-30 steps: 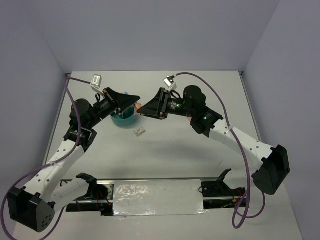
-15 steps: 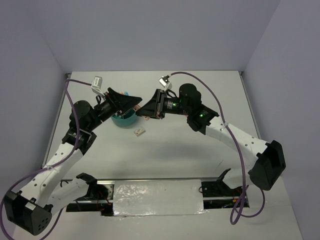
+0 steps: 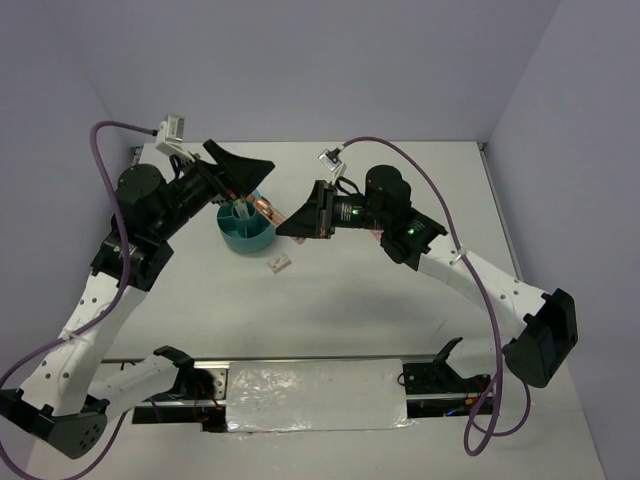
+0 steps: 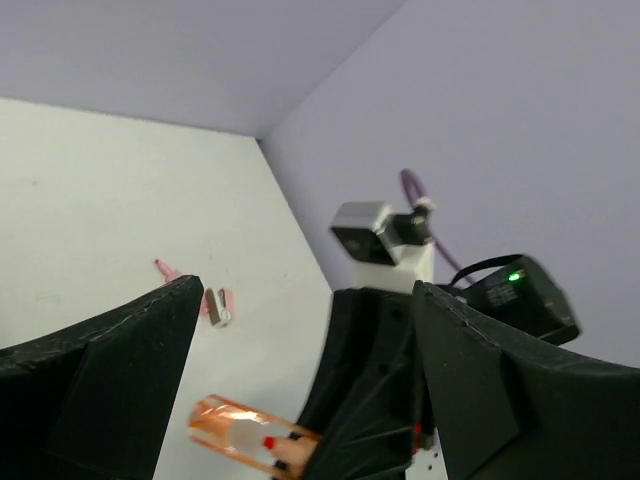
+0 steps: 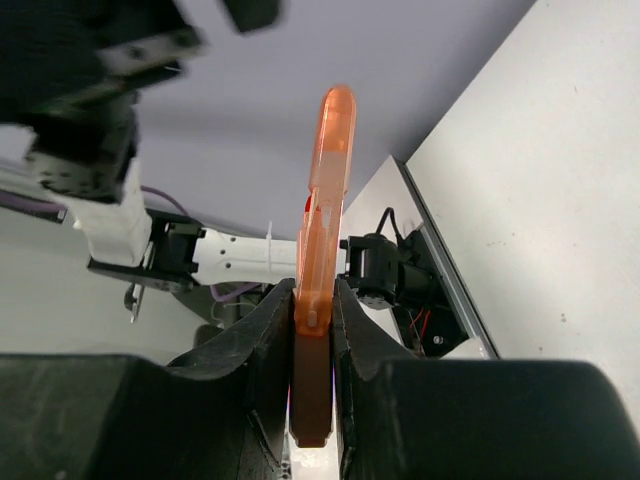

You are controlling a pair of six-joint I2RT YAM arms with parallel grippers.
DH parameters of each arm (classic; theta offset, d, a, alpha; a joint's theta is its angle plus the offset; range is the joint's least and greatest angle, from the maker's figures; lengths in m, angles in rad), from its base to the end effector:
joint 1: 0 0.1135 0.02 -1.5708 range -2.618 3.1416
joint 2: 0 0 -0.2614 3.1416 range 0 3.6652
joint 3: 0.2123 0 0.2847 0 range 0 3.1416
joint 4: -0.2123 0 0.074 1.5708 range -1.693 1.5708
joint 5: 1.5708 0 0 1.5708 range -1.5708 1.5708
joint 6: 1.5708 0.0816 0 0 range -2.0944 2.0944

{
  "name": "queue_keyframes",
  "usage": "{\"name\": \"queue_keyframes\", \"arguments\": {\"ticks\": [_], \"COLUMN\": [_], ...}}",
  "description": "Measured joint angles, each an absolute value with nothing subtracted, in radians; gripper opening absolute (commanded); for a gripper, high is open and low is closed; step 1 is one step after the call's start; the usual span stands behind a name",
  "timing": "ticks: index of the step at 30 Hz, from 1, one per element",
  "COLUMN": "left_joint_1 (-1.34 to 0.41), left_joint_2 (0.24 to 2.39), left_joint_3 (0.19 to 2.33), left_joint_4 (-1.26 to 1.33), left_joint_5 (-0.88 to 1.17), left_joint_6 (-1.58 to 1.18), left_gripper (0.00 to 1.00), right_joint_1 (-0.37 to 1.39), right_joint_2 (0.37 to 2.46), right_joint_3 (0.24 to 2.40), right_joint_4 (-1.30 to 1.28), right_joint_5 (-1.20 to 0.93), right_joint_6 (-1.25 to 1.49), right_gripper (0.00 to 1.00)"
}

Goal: Sort the stationery into containers
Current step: Close the pen cap on the pen.

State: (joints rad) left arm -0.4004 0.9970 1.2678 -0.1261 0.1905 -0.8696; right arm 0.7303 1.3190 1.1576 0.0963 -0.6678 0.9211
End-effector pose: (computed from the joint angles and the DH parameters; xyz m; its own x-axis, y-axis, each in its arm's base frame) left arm 0.2544 -0.1244 0.4875 -0.3386 -0.6714 -0.6593 0.4597 0.4933 -0.7385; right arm 0.2471 0.2891 0.3722 -0.8130 0.1113 -0.5716 -0.5568 0.1390 0.8190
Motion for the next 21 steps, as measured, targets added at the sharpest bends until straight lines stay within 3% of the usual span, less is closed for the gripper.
{"name": "queue_keyframes", "arguments": {"ticks": [5,15,21], "left_joint_1": [-0.397,-0.393,-0.387], "left_joint_2": [0.973,0.955,0.938], "left_joint_3": [1.121,0.942,0.928], "left_joint_4": [-0.102,0.163,0.273], "left_joint_5": [0.250,0.472,0.527], "left_joint_6": [-0.876,-1.012,-1.072], "left_gripper": [0.87,0.27,0.11], "right_joint_1": [0.730,0.730,0.730], "right_joint_2": [1.286,1.265,1.266], "right_joint_3": [1.158,1.161,1.174], "right_joint_4": [0.094,0.038,0.021], "right_joint_5": [-0.690,-0.711,-0.720], "right_joint_6": [0.889,0.841,0.828], "right_gripper": [0.00,0.00,0.00]}}
